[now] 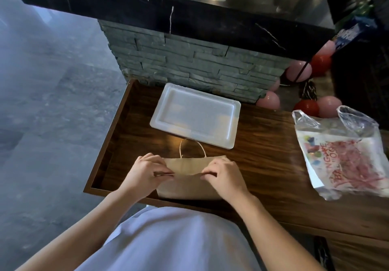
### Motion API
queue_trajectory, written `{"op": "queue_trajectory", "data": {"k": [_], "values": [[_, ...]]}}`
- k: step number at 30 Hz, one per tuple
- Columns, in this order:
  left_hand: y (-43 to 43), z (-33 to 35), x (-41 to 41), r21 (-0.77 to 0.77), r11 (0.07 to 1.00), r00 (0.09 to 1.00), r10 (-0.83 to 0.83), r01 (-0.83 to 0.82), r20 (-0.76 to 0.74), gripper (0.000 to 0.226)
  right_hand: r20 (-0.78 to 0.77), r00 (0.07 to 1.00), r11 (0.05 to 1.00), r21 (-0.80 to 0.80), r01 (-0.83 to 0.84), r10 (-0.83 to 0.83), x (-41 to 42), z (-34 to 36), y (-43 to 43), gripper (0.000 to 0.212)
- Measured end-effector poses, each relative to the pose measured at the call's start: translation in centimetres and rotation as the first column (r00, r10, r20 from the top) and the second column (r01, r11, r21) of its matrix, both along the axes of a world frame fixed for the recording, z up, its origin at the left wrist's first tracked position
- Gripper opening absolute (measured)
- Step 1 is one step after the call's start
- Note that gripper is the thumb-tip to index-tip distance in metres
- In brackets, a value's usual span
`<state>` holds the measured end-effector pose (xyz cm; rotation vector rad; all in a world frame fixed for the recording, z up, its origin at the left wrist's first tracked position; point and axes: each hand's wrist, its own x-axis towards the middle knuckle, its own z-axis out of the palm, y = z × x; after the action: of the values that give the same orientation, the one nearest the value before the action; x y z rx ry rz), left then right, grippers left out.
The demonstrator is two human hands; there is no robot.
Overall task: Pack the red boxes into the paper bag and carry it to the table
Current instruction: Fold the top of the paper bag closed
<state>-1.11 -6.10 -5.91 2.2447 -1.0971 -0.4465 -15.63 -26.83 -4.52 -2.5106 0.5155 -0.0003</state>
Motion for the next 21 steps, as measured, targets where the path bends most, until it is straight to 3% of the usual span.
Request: {"op": "queue_trajectory", "data": {"k": [3,5,8,9,11,13,15,18,21], "values": [[0.8,-0.5,0.2,-0.044,0.990,0.982,0.128,-0.135,-0.141,0.018,-0.075,0.994,0.996,0.049,0.081,-0.077,-1.8,-0.3,-2.4,0.005],[1.4,-1.1,-0.2,-0.021,0.955,0.909,0.274,-0.295,-0.314,0.023,-0.108,0.984,0.982,0.109,0.155,-0.143,-3.0,-0.8,-3.2,0.009],[1.8,-1.9,-1.5,0.042,0.915,0.772,0.361,-0.400,-0.524,0.034,-0.093,0.972,0.958,0.169,0.231,-0.217,-4.2,-1.4,-3.0,0.013],[1.8,-1.9,-2.0,0.051,0.905,0.768,0.387,-0.422,-0.511,0.032,-0.063,0.972,0.963,0.137,0.231,-0.224,-4.3,-1.5,-2.8,0.014],[1.6,-1.5,-2.5,0.070,0.919,0.883,0.392,-0.387,-0.259,0.021,-0.006,0.978,0.978,0.020,0.207,-0.207,-4.1,-1.4,-2.1,0.017],[0.9,-1.2,-3.0,0.014,0.965,0.963,0.262,-0.263,0.071,0.014,0.038,0.988,0.987,-0.050,0.154,-0.152,-3.1,-0.8,-1.2,0.020],[-0.4,-0.5,-3.6,-0.035,0.994,0.971,0.112,-0.107,0.212,0.009,0.087,0.996,0.997,-0.061,0.043,-0.038,-1.7,-0.6,0.1,0.020],[-2.6,0.1,-4.6,-0.065,0.998,0.981,-0.003,0.016,0.196,0.008,0.071,0.988,0.989,-0.066,-0.132,0.136,0.3,-0.8,1.9,0.014],[-3.1,0.3,-3.7,-0.053,0.998,0.997,0.049,-0.046,0.065,0.008,0.069,0.989,0.991,-0.040,-0.131,0.133,0.5,-1.3,1.1,0.009]]}}
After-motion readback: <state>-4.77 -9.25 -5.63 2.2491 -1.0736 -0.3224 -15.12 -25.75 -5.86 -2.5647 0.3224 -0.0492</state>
